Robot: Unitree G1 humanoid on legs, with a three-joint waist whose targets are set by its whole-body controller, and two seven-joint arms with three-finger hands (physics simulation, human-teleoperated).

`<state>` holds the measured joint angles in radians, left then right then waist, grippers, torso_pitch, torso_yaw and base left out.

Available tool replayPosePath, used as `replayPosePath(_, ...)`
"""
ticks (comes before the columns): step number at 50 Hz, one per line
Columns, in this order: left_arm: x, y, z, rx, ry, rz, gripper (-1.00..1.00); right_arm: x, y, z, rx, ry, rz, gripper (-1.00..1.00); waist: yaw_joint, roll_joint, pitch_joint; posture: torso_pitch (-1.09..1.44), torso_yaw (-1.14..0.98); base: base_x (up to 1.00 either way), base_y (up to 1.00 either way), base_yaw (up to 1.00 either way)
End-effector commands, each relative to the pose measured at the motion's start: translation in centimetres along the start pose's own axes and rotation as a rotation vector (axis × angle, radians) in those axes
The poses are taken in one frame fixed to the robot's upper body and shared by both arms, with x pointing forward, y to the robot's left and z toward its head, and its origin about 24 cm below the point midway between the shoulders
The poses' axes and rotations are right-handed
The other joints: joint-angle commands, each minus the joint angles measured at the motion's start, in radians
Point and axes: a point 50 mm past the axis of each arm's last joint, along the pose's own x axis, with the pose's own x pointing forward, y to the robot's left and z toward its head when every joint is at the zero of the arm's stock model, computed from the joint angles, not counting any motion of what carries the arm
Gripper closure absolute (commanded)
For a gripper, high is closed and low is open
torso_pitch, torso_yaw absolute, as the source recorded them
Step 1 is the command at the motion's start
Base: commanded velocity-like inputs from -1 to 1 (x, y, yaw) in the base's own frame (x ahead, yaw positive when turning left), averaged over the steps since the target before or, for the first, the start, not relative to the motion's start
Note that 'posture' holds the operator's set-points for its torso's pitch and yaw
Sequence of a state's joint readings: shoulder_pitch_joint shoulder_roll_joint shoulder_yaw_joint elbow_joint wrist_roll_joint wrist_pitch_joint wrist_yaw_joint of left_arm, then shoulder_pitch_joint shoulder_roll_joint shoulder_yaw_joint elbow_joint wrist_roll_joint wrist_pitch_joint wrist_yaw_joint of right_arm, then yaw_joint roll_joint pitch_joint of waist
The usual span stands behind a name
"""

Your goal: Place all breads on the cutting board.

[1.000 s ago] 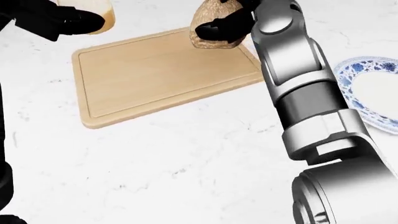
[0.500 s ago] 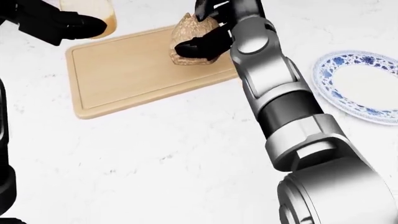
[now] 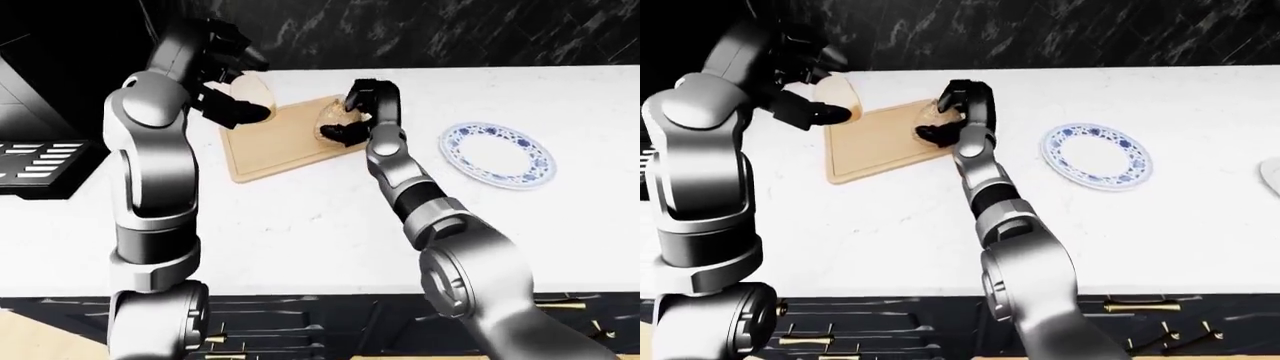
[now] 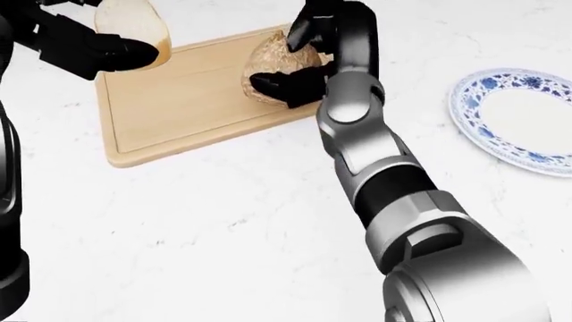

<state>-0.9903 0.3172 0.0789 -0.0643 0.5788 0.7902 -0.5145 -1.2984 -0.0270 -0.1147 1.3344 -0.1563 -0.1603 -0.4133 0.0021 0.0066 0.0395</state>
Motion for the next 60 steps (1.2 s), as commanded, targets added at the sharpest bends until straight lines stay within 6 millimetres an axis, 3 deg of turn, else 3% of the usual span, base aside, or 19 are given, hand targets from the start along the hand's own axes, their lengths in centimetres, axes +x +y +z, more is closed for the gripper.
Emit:
replayPosePath(1,-0.4,1.2,1.6,0.018,-0.074,0.055,0.27,0.4,-0.1,3.2,0.05,-0.123,-0.029,0.62,0.001,0.003,-0.035,0.0,0.0,0.0,0.0,0.0)
replayPosePath(5,-0.5,1.2,1.4,0.02,-0.072,0.056,0.26,0.3,-0.2,3.1,0.071,-0.128,-0.058,0.4,0.0,0.003,-0.036,0.0,0.0,0.0,0.0,0.0)
replayPosePath(8,-0.5,1.2,1.4,0.018,-0.072,0.055,0.26,0.4,-0.3,3.6,0.065,-0.146,-0.065,-0.46,0.001,0.002,-0.036,0.0,0.0,0.0,0.0,0.0)
replayPosePath(9,-0.4,1.2,1.4,0.018,-0.073,0.055,0.26,0.5,-0.4,3.7,0.064,-0.148,-0.063,-1.0,0.001,0.002,-0.036,0.0,0.0,0.0,0.0,0.0)
replayPosePath(16,-0.5,1.1,1.6,0.017,-0.076,0.055,0.27,0.6,-0.6,3.7,0.051,-0.15,-0.04,-1.0,0.001,-0.001,-0.034,0.0,0.0,0.0,0.0,0.0)
replayPosePath(25,0.0,0.1,0.9,0.003,-0.07,0.043,0.26,1.5,-2.2,6.3,0.037,-0.203,-0.014,-1.0,0.003,-0.003,-0.031,0.0,0.0,0.0,0.0,0.0)
replayPosePath(35,3.8,-2.8,-0.5,-0.065,-0.042,0.021,0.23,1.9,-4.3,8.5,0.066,-0.249,0.004,-1.0,0.008,-0.015,-0.031,0.0,0.0,0.0,0.0,0.0)
replayPosePath(43,6.9,-5.1,-3.2,-0.113,0.023,0.028,0.12,1.9,-5.2,8.3,0.088,-0.26,-0.004,-1.0,0.009,-0.019,-0.039,0.0,0.0,0.0,0.0,0.0)
replayPosePath(49,7.6,-6.5,-4.7,-0.144,0.029,0.031,0.04,1.9,-5.3,8.0,0.092,-0.257,-0.008,-1.0,0.007,-0.018,-0.046,0.0,0.0,0.0,0.0,0.0)
replayPosePath(52,7.7,-6.8,-5.2,-0.141,0.043,0.041,-0.15,1.9,-5.4,8.2,0.093,-0.259,-0.01,-1.0,0.005,-0.018,-0.047,0.0,0.0,0.0,0.0,0.0)
replayPosePath(57,7.7,-6.9,-5.8,-0.134,0.059,0.043,-0.26,2.0,-5.5,7.9,0.093,-0.256,-0.013,-1.0,0.002,-0.015,-0.047,0.0,0.0,0.0,0.0,0.0)
replayPosePath(60,7.6,-6.9,-6.1,-0.125,0.063,0.04,-0.83,1.9,-5.3,7.9,0.091,-0.255,-0.01,-1.0,0.001,-0.013,-0.048,0.0,0.0,0.0,0.0,0.0)
